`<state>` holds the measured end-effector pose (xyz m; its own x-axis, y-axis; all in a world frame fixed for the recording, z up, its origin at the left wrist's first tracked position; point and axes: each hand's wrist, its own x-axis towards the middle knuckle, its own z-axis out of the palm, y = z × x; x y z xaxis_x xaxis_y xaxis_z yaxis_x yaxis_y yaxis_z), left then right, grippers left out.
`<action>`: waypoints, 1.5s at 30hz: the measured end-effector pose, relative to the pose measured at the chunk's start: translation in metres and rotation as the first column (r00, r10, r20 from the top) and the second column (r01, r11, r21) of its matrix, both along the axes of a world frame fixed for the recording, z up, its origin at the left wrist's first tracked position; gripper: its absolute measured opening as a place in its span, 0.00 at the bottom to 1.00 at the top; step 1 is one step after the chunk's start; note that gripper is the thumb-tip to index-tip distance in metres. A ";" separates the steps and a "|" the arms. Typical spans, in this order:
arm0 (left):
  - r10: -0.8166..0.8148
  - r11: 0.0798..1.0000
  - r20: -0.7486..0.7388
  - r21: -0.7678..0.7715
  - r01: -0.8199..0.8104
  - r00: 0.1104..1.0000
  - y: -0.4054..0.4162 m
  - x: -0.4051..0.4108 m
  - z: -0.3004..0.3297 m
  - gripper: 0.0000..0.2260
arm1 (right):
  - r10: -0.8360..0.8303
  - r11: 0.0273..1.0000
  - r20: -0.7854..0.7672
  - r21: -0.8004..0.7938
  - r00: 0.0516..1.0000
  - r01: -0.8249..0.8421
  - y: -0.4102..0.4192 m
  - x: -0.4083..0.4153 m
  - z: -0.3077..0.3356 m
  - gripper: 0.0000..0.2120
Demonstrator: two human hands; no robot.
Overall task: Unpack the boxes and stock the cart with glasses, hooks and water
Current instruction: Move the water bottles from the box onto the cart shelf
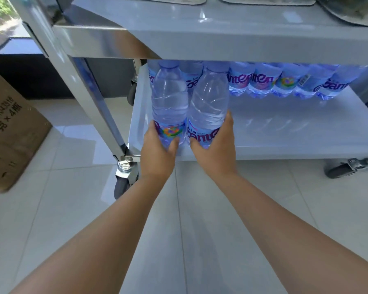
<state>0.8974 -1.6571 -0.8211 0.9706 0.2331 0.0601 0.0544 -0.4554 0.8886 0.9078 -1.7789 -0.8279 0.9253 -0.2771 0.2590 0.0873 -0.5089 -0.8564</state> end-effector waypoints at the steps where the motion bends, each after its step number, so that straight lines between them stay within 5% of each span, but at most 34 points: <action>1: 0.005 1.000 0.003 0.013 -0.005 1.000 0.000 0.003 -0.001 0.19 | -0.009 1.000 -0.011 -0.016 1.000 0.009 0.000 0.000 -0.001 0.42; 18: 0.130 0.979 -0.041 0.162 -0.121 0.991 0.007 0.099 0.002 0.19 | -0.035 0.991 -0.121 -0.133 0.992 0.019 0.020 0.096 0.004 0.34; 30: 0.078 0.980 -0.081 0.192 -0.062 0.994 0.009 0.092 -0.003 0.23 | -0.071 0.976 -0.242 -0.216 0.968 0.018 0.031 0.103 0.004 0.42; 37: -0.140 0.868 -0.360 0.404 0.289 0.922 0.028 -0.009 0.054 0.28 | 0.144 0.888 -0.450 -0.334 0.881 -0.316 0.063 -0.004 0.063 0.29; 45: 0.064 0.945 -0.460 0.313 0.095 0.886 0.123 -0.128 0.204 0.18 | 0.383 0.683 -0.529 -0.390 0.758 -0.617 0.112 -0.114 0.214 0.18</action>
